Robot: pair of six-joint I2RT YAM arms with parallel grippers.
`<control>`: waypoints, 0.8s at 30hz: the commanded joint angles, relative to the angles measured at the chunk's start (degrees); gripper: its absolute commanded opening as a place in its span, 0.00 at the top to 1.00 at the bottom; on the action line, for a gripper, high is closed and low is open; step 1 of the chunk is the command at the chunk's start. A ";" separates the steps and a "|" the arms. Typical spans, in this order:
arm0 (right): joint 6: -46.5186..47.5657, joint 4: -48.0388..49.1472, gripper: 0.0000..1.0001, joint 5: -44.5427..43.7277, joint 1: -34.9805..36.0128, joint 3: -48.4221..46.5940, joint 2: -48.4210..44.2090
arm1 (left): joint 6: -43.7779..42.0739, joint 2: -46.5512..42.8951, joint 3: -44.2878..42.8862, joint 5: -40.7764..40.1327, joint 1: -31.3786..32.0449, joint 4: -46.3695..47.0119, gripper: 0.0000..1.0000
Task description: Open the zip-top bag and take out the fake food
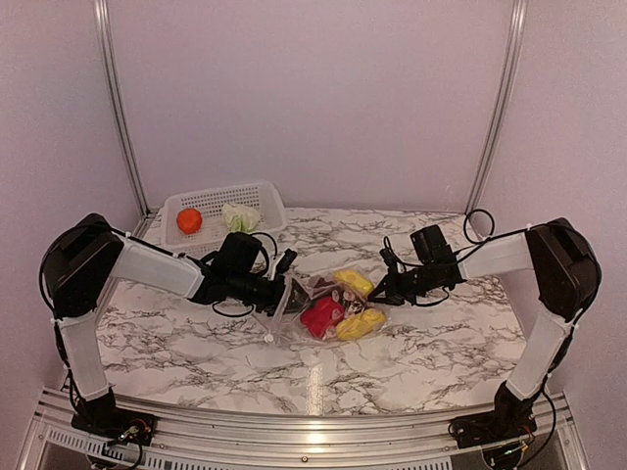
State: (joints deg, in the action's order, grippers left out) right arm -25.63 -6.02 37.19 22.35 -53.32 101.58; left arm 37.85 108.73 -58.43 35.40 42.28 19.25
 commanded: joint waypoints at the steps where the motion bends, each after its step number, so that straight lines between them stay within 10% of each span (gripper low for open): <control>1: -0.86 0.18 1.00 -0.85 1.97 0.40 -1.36 | -0.60 3.76 -2.68 3.64 2.72 4.26 0.35; 9: -1.45 -0.33 1.00 -1.33 2.60 1.56 -2.59 | -9.30 4.82 -2.96 -3.37 5.51 -3.64 0.02; 14: -0.88 -1.49 1.00 -1.51 2.60 1.70 -3.05 | -13.80 5.36 -2.69 -7.24 6.62 -6.43 0.01; 24: -0.11 -2.76 1.00 -2.48 1.15 2.83 -4.57 | -11.97 -0.81 2.13 -8.32 5.00 -3.82 0.43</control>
State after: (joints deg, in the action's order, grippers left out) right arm -26.48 -7.31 35.40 24.12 -51.62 99.09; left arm 25.65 112.27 -59.86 28.16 48.42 16.05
